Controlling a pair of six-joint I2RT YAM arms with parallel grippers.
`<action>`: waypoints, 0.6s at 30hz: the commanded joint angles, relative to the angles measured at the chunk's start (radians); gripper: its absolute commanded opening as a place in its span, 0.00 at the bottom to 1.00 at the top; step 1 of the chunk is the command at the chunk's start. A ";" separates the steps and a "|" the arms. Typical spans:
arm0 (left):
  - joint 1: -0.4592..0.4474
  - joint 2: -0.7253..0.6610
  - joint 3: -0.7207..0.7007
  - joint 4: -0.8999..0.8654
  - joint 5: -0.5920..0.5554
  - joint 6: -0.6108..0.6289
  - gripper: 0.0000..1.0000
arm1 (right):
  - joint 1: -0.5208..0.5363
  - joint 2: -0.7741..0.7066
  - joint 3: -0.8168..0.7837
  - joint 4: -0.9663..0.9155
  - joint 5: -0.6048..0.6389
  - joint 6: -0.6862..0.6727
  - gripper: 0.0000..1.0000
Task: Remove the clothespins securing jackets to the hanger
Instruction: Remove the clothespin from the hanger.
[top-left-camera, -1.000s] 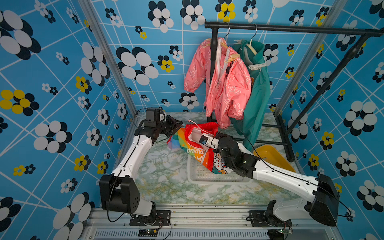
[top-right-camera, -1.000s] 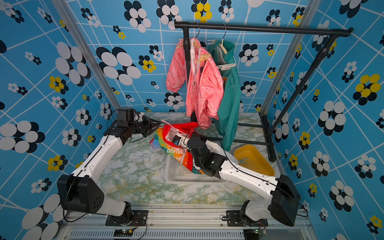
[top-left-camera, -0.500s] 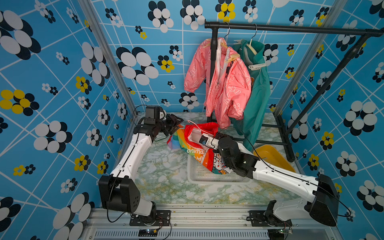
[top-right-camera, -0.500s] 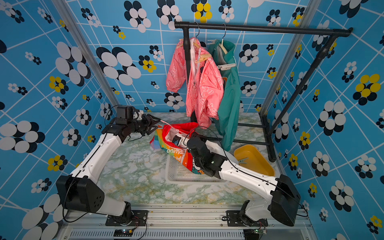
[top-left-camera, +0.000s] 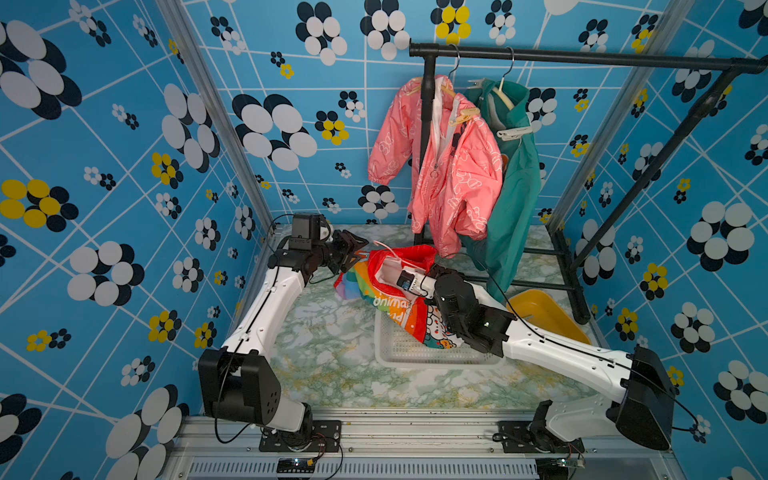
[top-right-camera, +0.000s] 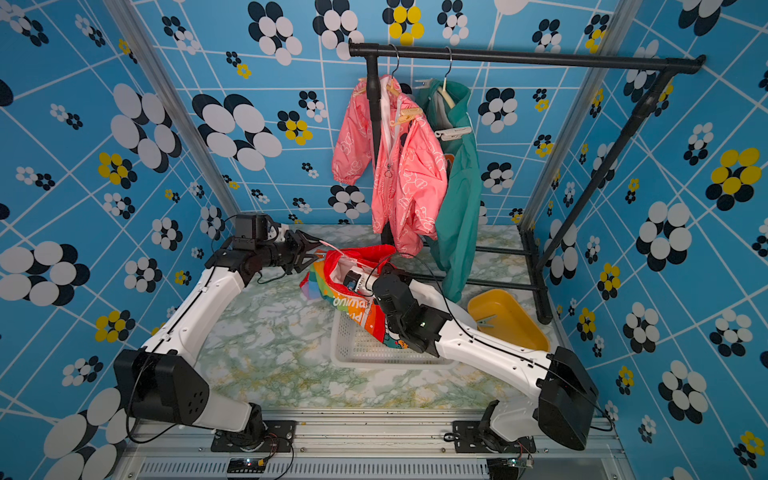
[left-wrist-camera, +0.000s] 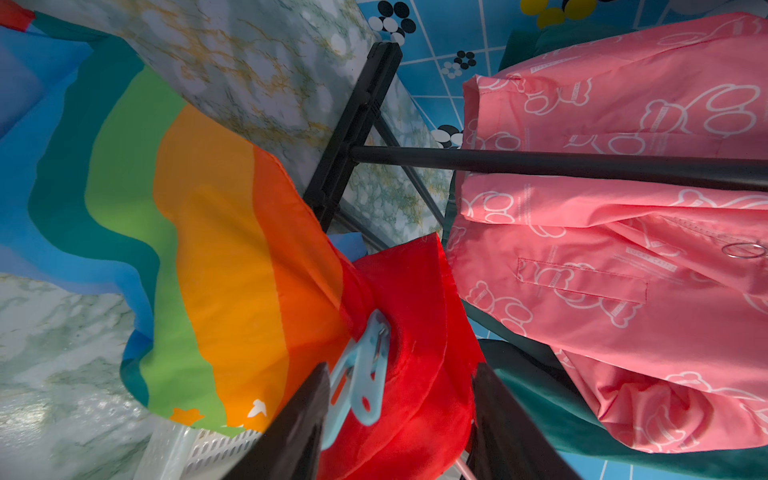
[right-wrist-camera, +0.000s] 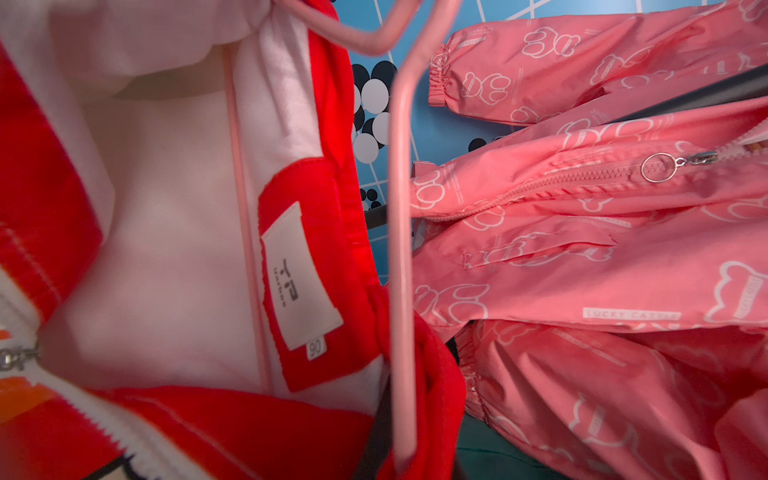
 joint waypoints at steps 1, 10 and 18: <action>0.007 0.005 0.009 -0.048 -0.009 0.044 0.59 | 0.003 -0.010 0.014 0.069 0.020 0.003 0.00; 0.008 0.004 0.008 -0.042 -0.028 0.061 0.60 | 0.003 -0.003 0.017 0.066 0.019 0.005 0.00; 0.003 0.022 -0.089 0.148 0.072 -0.145 0.55 | 0.003 0.013 0.013 0.087 0.027 -0.014 0.00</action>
